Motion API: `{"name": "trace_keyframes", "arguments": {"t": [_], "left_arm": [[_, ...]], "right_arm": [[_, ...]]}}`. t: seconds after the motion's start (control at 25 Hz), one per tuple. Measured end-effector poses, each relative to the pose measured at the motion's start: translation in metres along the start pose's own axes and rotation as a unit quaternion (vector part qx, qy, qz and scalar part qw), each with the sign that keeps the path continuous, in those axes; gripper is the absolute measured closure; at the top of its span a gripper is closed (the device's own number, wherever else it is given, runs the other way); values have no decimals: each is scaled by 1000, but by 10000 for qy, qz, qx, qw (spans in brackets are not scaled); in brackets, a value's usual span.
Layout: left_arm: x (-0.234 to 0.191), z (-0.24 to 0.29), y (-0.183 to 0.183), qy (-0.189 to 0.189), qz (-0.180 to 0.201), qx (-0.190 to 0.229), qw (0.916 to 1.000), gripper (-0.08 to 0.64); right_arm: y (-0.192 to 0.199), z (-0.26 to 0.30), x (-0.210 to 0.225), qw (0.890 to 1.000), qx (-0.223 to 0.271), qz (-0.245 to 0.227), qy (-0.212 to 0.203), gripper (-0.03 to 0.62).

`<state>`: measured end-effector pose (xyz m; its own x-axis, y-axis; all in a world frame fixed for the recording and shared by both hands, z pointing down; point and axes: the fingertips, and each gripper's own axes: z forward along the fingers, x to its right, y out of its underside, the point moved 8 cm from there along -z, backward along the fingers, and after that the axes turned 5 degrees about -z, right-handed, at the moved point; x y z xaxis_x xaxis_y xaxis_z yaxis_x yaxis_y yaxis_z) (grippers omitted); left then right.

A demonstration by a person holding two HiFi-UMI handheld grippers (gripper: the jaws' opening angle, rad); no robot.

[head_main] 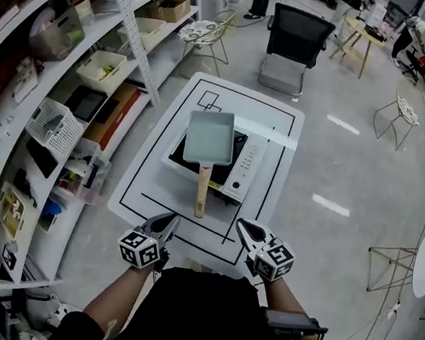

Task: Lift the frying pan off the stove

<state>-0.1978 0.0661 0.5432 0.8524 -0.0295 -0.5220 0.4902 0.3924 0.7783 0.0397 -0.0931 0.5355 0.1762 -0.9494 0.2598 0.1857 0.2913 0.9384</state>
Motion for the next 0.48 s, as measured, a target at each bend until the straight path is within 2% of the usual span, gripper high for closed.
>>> {"name": "trace_keyframes", "arguments": {"t": [0.16,0.48], "left_arm": [[3,10,-12,-58,-497,204,9985,551],[0,29,-31,39,-1052,181,9943,549]], "right_arm": [[-6,-2,14,9997,107,10,-201,568],[-2,8,33,9987,351,224,-301,568]]}}
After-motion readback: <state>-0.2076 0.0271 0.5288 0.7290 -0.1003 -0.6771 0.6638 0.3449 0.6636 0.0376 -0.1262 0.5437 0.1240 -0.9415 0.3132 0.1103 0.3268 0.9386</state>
